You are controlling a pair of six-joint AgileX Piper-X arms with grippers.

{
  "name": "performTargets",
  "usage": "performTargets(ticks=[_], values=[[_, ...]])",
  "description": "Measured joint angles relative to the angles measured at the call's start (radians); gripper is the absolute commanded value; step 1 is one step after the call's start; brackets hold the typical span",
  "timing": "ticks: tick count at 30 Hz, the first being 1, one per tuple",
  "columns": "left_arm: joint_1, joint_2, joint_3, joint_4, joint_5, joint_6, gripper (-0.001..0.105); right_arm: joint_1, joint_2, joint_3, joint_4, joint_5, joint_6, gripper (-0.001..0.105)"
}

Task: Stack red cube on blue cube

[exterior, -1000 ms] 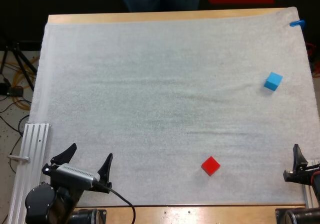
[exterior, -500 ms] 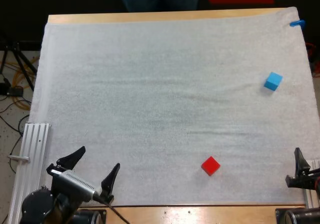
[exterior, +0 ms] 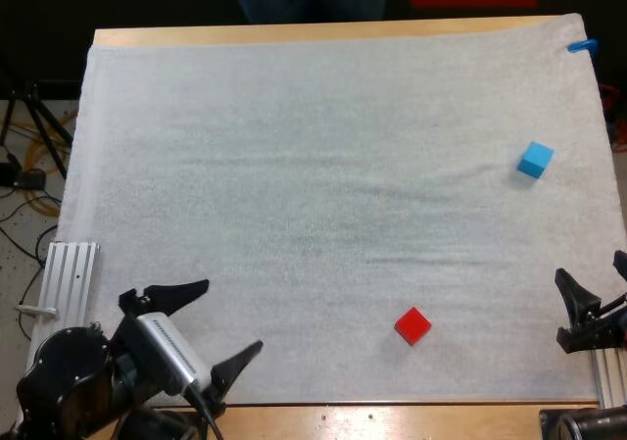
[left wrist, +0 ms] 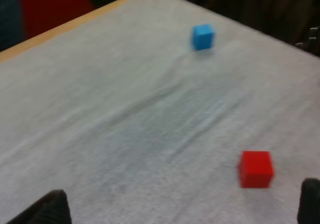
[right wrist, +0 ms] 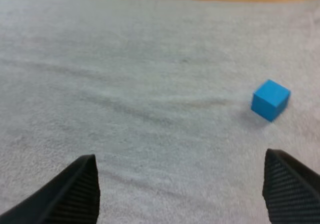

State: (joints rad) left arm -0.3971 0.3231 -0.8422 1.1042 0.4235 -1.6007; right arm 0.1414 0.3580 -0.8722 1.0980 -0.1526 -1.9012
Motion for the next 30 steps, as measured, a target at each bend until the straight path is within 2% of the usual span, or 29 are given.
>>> performTargets(ticks=[5, 11, 19, 24, 28, 30], values=[[-0.109, 0.044, -0.050, 0.056, -0.001, 0.007, 0.087, 0.080, 0.091, -0.096, 0.069, 0.000, -0.051, 0.066], [-0.206, 0.052, -0.059, 0.120, 0.014, 0.007, 0.087, 0.175, 0.185, -0.167, 0.143, 0.000, -0.084, 0.066], [-0.213, 0.052, -0.059, 0.146, 0.014, 0.014, 0.087, 0.370, 0.312, -0.177, 0.163, 0.003, -0.103, 0.066], [-0.213, 0.052, -0.059, 0.148, 0.014, 0.014, 0.087, 0.537, 0.443, -0.177, 0.163, 0.067, -0.105, 0.066], [-0.213, 0.052, -0.059, 0.148, 0.014, 0.014, 0.087, 0.629, 0.541, -0.177, 0.163, 0.073, -0.099, 0.066], [-0.213, 0.052, -0.059, 0.148, 0.014, 0.014, 0.087, 0.682, 0.613, -0.177, 0.163, 0.106, -0.067, 0.066]])
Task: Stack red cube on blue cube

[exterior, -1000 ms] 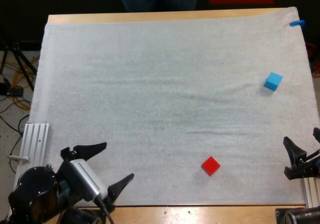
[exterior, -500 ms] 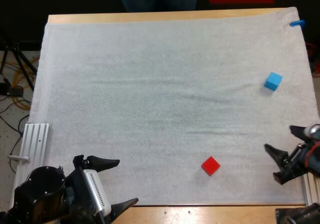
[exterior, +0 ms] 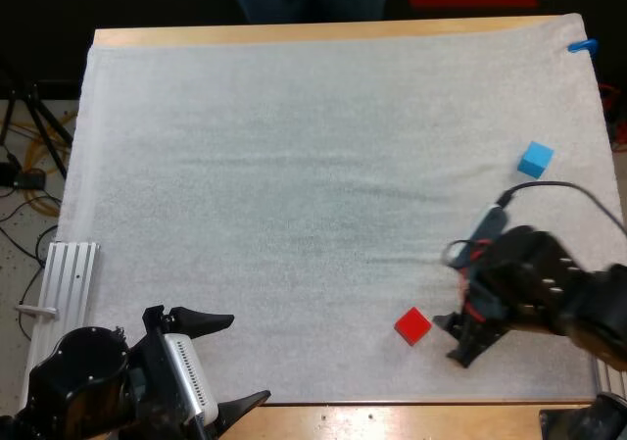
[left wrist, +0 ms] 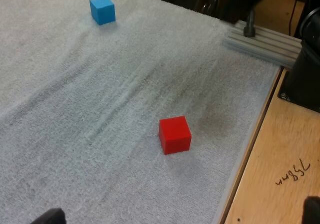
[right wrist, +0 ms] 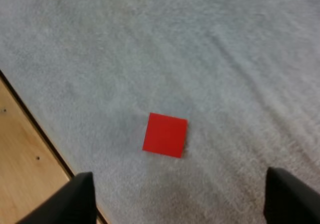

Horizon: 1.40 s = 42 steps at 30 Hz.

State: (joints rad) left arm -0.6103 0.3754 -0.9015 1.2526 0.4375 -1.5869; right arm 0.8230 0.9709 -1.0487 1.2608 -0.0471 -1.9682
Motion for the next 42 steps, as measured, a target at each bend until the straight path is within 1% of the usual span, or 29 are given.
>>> performTargets(ticks=[1, 3, 4, 6, 7, 9, 17, 29, 33, 38, 42], values=[[0.000, 0.000, 0.000, 0.000, 0.000, 0.000, 0.087, 0.013, 0.018, 0.000, 0.000, 0.010, 0.010, 0.066], [0.000, 0.000, 0.000, 0.000, 0.000, 0.000, 0.087, 0.055, 0.088, 0.000, 0.000, 0.091, 0.061, 0.066], [0.000, 0.000, 0.000, 0.000, 0.000, 0.000, 0.087, 0.059, 0.106, 0.000, 0.000, 0.104, 0.076, 0.066], [0.000, 0.000, 0.000, 0.000, 0.000, 0.000, 0.087, 0.077, 0.171, 0.000, 0.000, 0.123, 0.149, 0.066], [0.000, 0.000, 0.000, 0.000, 0.000, 0.000, 0.087, 0.078, 0.188, 0.000, 0.000, 0.123, 0.162, 0.066], [0.000, 0.000, 0.000, 0.000, 0.000, 0.000, 0.087, 0.077, 0.252, 0.000, 0.000, 0.117, 0.225, 0.066], [0.000, 0.000, 0.000, 0.000, 0.000, 0.000, 0.087, 0.077, 0.394, 0.000, -0.031, 0.093, 0.306, 0.066], [0.000, 0.000, 0.000, 0.000, 0.000, 0.000, 0.087, 0.077, 0.578, 0.000, -0.099, 0.089, 0.316, 0.066], [0.000, 0.000, 0.000, 0.000, 0.000, 0.000, 0.087, 0.077, 0.625, 0.000, -0.130, 0.060, 0.316, 0.066], [0.000, 0.000, 0.000, 0.000, 0.000, 0.000, 0.087, 0.077, 0.674, 0.000, -0.134, 0.055, 0.316, 0.066], [0.000, 0.000, 0.000, 0.000, 0.000, 0.000, 0.087, 0.077, 0.693, 0.036, -0.149, 0.047, 0.325, 0.066]])
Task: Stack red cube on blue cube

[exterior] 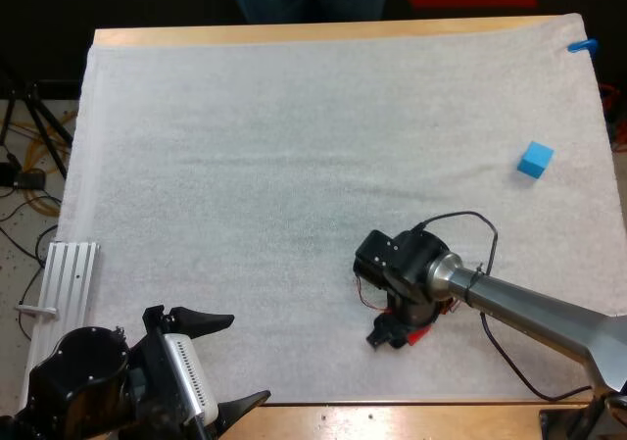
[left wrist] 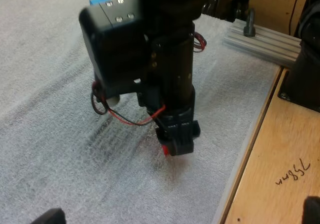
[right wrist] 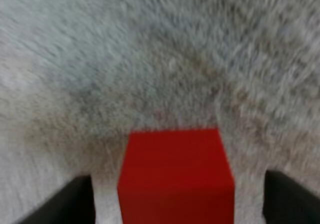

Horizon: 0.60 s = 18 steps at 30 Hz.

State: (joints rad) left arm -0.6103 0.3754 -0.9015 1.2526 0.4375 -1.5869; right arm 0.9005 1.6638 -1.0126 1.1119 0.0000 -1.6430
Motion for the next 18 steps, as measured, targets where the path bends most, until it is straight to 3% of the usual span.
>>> performTargets(ticks=[11, 18], values=[[0.000, 0.000, 0.000, 0.000, 0.000, 0.016, 0.087, 0.000, 0.000, 0.081, -0.076, -0.006, 0.003, 0.065], [0.000, 0.000, 0.000, 0.000, 0.000, 0.016, 0.087, 0.000, 0.000, 0.081, -0.080, -0.006, 0.004, 0.036]])
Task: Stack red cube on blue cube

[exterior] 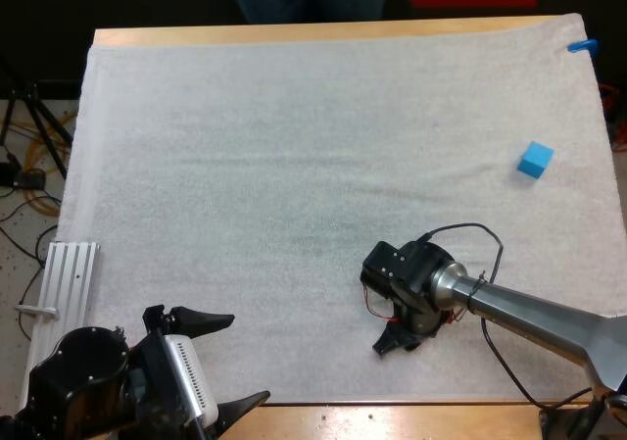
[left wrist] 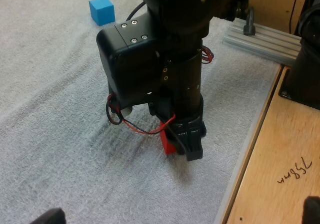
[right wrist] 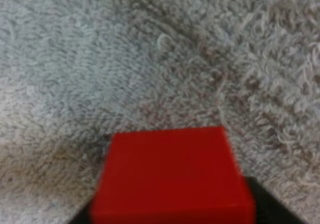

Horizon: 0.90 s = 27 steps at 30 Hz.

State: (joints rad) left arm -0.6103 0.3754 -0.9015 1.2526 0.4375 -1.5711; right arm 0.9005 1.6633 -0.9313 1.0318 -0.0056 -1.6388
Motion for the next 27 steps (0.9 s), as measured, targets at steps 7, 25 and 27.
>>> performTargets(ticks=[7, 25, 27], values=[[0.000, 0.000, 0.000, 0.000, 0.000, 0.006, 0.087, 0.000, 0.000, 0.000, 0.000, 0.000, 0.000, 0.033], [0.000, 0.000, 0.000, 0.000, 0.000, 0.006, 0.087, 0.000, -0.055, -0.004, 0.011, 0.041, 0.002, 0.013], [0.000, 0.000, 0.000, 0.000, 0.000, 0.006, 0.087, 0.000, -0.095, -0.020, 0.040, 0.048, 0.002, 0.013]])
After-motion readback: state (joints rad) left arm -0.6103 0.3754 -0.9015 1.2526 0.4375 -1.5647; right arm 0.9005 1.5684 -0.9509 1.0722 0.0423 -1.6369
